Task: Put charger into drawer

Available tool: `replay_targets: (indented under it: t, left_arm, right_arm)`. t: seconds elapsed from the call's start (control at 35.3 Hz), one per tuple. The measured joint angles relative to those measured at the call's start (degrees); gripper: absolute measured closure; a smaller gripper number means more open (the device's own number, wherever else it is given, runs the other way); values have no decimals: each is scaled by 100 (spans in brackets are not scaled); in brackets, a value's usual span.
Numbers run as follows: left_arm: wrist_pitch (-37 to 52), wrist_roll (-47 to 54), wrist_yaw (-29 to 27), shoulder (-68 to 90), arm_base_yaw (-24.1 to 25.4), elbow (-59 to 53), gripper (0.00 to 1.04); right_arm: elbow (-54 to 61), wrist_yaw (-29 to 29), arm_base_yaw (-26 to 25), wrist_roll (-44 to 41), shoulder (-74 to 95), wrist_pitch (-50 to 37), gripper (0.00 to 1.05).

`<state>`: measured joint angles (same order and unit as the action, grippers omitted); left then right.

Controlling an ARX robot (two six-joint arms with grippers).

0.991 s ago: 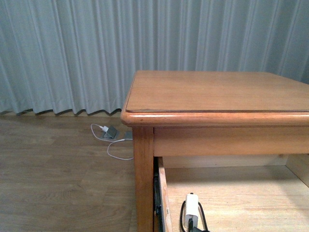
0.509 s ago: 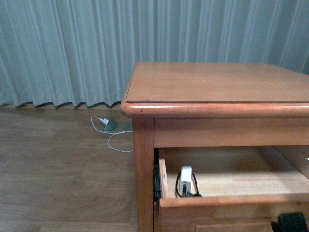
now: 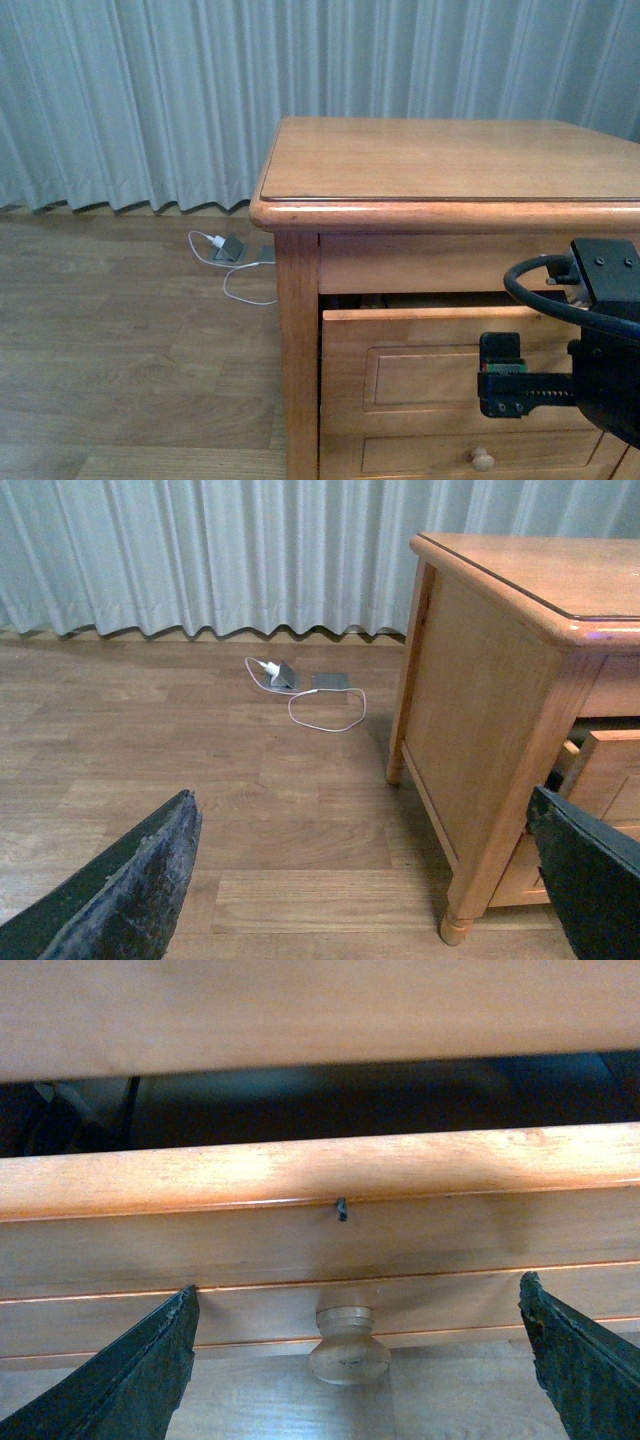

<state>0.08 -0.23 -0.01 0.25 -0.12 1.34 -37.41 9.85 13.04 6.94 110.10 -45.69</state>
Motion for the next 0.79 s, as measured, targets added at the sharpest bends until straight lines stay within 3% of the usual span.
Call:
replay_targets:
  t: [0.51,0.79]
  left_arm:
    - [0,0,0,0,0,0,6]
    - [0,0,0,0,0,0,6]
  right_arm:
    - [-444,-155,-142,-31,542,-476,9]
    - [555,-763,-199,-146,-1005,87,9]
